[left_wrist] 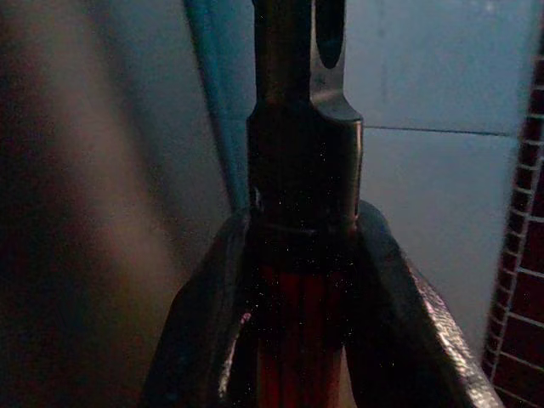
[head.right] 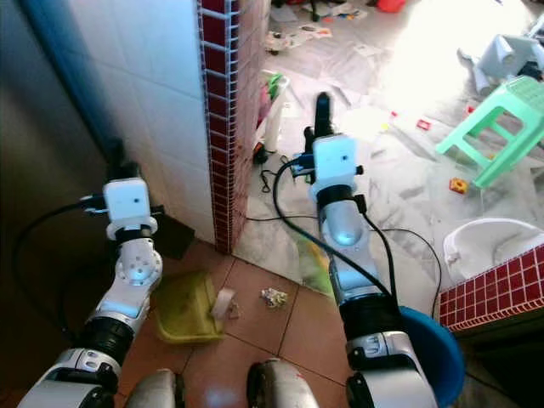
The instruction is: Sweep floor
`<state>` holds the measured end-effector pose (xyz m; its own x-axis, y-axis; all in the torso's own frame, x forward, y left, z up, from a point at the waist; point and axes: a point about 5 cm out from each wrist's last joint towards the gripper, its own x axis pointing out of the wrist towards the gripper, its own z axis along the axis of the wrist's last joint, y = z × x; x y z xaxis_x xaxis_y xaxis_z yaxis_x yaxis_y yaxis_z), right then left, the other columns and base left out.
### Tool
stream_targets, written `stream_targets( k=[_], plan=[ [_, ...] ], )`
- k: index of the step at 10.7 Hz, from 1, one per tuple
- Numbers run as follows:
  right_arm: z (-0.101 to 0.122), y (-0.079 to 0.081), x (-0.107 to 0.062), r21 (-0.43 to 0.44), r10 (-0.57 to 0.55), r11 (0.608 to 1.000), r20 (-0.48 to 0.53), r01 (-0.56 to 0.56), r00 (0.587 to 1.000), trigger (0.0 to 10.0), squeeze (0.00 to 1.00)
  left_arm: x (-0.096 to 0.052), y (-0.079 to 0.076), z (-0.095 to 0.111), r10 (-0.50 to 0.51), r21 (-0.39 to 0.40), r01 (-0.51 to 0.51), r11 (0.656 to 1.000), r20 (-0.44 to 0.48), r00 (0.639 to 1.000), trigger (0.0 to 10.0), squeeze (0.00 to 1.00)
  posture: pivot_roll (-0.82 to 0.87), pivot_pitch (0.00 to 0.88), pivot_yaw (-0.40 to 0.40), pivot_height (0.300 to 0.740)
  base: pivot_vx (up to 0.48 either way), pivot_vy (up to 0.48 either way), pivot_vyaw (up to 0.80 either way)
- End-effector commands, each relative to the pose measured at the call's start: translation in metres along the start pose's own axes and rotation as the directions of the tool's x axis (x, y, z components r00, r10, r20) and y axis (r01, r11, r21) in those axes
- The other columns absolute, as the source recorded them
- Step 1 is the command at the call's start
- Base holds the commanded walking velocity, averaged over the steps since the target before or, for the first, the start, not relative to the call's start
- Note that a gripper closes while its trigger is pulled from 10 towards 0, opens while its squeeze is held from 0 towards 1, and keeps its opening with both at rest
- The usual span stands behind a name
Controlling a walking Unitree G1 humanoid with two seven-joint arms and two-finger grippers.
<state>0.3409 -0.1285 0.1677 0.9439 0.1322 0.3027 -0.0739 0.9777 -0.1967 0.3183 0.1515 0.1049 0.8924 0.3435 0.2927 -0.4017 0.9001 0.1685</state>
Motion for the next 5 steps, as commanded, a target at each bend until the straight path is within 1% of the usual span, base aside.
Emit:
stream_targets(
  k=[1, 3, 4, 5],
  plan=[
    [0.008, -0.002, 0.004, 0.018, -0.013, 1.0, 0.044, 0.012, 0.999, 10.0, 0.0, 0.0, 0.003, -0.001, 0.003, 0.044, -0.004, 0.999, 0.012, 1.0, 10.0, 0.0, -0.03, 0.121, -0.105, 0.74, 0.0, 0.0, 0.0],
    [0.004, -0.004, 0.001, 0.022, -0.023, 1.0, 0.026, 0.022, 0.999, 10.0, 0.0, -0.004, 0.006, -0.008, 0.006, 0.073, -0.005, 0.997, -0.014, 1.0, 10.0, 0.0, -0.03, 0.117, -0.105, 0.74, 0.0, 0.0, 0.0],
    [0.002, -0.007, -0.001, 0.032, -0.043, 0.999, 0.01, 0.042, 0.999, 10.0, 0.0, -0.004, 0.008, -0.009, 0.008, 0.087, -0.007, 0.996, -0.011, 1.0, 10.0, 0.0, -0.03, 0.121, -0.103, 0.74, 0.0, 0.0, 0.0],
    [-0.002, -0.009, -0.004, 0.048, -0.059, 0.997, -0.015, 0.06, 0.998, 10.0, 0.0, -0.007, 0.006, -0.014, -0.007, 0.105, 0.009, 0.994, -0.018, 1.0, 10.0, 0.0, -0.04, 0.128, -0.099, 0.74, 0.0, 0.0, 0.0]
  ],
)
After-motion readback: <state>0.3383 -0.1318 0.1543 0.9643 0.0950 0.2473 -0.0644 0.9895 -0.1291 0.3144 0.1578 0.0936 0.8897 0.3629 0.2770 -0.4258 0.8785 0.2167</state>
